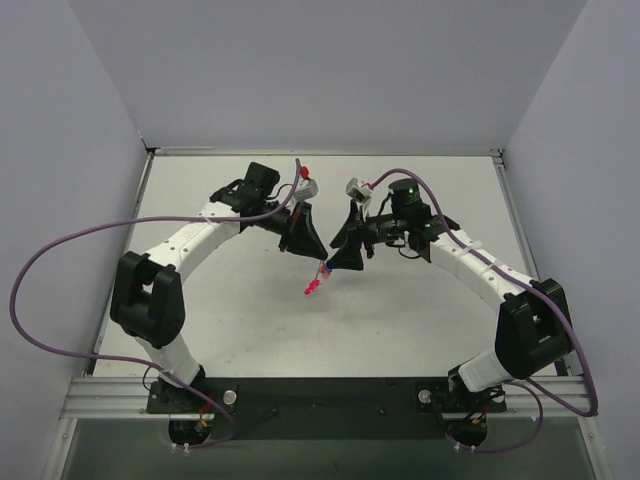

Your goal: Remove the keys from the keyring

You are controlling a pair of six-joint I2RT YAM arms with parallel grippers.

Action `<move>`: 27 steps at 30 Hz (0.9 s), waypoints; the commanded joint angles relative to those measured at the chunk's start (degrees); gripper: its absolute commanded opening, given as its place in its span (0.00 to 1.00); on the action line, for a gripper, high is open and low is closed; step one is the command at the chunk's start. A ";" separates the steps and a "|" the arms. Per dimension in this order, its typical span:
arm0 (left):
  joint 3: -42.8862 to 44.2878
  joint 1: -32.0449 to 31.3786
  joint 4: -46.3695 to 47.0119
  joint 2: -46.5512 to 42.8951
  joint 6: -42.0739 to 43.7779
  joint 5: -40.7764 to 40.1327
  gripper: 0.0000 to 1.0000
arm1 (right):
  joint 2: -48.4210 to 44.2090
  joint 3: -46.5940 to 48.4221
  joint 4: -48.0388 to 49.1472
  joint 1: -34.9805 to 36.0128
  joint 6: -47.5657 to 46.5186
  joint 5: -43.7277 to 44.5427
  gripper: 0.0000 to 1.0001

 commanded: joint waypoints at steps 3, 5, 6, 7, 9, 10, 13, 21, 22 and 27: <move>-3.01 -0.39 13.14 -5.00 -10.22 5.18 0.00 | 1.03 -1.21 5.22 0.33 0.72 -5.96 0.69; -4.06 -0.39 15.52 -5.44 -11.63 5.35 0.00 | 1.12 -1.30 5.04 0.24 0.55 -6.57 0.68; -4.24 -0.39 16.31 -5.70 -12.86 5.53 0.00 | 1.03 -1.30 5.22 0.33 0.46 -6.75 0.68; -4.59 -0.39 17.79 -5.88 -13.48 5.79 0.00 | 1.12 -1.38 5.22 0.33 0.54 -6.93 0.67; -5.21 -0.39 19.12 -6.14 -15.23 5.88 0.00 | 1.12 -1.39 5.40 0.24 0.54 -7.54 0.64; -5.47 -0.39 20.08 -6.23 -15.51 5.88 0.00 | 1.12 -1.39 5.48 0.33 0.54 -7.89 0.63; -6.26 -0.39 22.10 -6.59 -17.00 5.79 0.00 | 1.03 -1.56 5.66 0.41 0.63 -8.68 0.55; -7.49 -0.39 25.01 -6.32 -19.37 5.45 0.00 | 0.59 -2.00 7.59 0.50 2.30 -11.32 0.32; -7.49 -0.39 25.10 -6.32 -19.46 5.36 0.00 | 0.51 -2.00 7.59 0.50 2.30 -11.76 0.29; -7.41 -0.30 25.19 -5.88 -19.73 4.83 0.00 | -0.11 -2.26 7.59 0.41 2.13 -12.29 0.16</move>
